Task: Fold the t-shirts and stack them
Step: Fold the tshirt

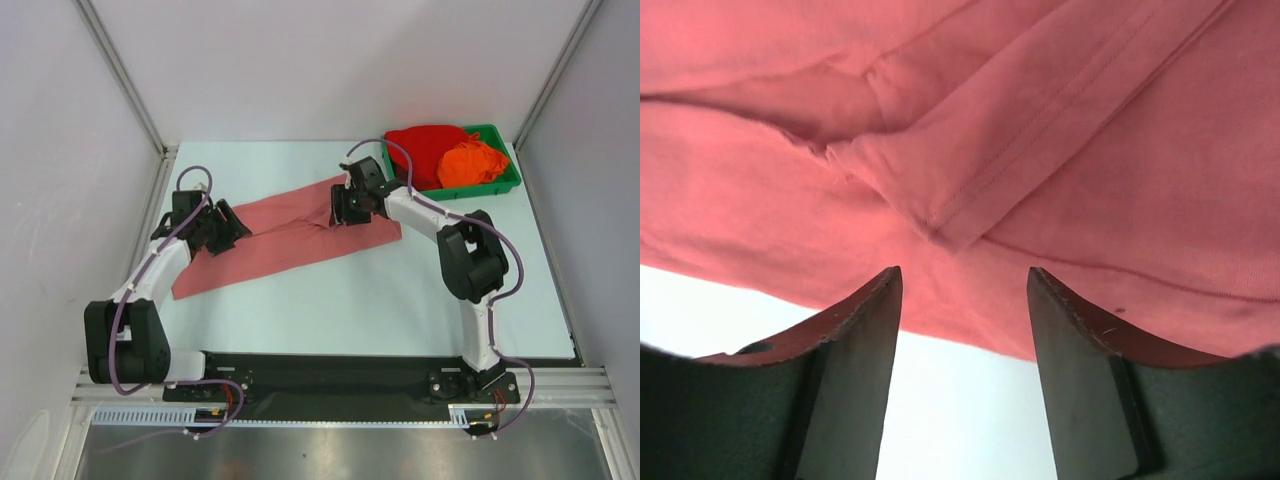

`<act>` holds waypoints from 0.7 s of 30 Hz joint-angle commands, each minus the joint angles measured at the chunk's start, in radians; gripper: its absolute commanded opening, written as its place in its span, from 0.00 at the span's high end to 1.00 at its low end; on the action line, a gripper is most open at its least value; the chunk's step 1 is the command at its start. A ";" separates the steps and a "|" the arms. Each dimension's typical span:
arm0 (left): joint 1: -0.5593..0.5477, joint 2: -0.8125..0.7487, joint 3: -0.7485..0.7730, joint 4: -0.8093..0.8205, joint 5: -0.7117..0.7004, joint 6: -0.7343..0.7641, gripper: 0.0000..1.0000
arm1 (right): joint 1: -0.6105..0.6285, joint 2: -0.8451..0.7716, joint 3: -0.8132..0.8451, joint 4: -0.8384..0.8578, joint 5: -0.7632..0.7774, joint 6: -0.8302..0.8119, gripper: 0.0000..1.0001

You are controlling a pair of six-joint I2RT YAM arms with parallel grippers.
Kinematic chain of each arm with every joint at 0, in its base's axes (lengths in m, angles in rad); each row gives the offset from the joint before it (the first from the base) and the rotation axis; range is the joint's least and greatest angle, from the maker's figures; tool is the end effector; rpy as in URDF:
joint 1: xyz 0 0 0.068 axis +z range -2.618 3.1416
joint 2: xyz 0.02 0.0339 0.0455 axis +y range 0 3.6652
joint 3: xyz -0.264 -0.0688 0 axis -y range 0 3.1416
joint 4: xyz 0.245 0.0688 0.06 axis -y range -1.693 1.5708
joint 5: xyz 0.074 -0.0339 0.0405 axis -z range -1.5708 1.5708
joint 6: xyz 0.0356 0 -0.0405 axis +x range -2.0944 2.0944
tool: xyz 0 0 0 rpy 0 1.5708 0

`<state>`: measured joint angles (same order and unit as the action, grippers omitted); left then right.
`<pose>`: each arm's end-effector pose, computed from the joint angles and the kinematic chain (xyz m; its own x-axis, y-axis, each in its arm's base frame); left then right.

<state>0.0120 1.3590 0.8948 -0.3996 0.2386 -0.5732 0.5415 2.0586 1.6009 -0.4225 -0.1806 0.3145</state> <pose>0.2811 -0.0050 0.2330 -0.7157 -0.5356 -0.4483 -0.2931 0.8129 -0.5032 0.3904 0.2423 0.2082 -0.8154 -0.1353 -0.5629 -0.3711 0.8685 0.3287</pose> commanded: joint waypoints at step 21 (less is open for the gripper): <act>0.000 -0.083 0.039 0.004 0.064 0.121 0.33 | -0.015 0.149 0.070 0.229 -0.077 0.109 0.39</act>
<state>0.0105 1.3079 0.8925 -0.4004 0.2852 -0.4866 0.5243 2.1906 1.6173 -0.2516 -0.2428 0.4183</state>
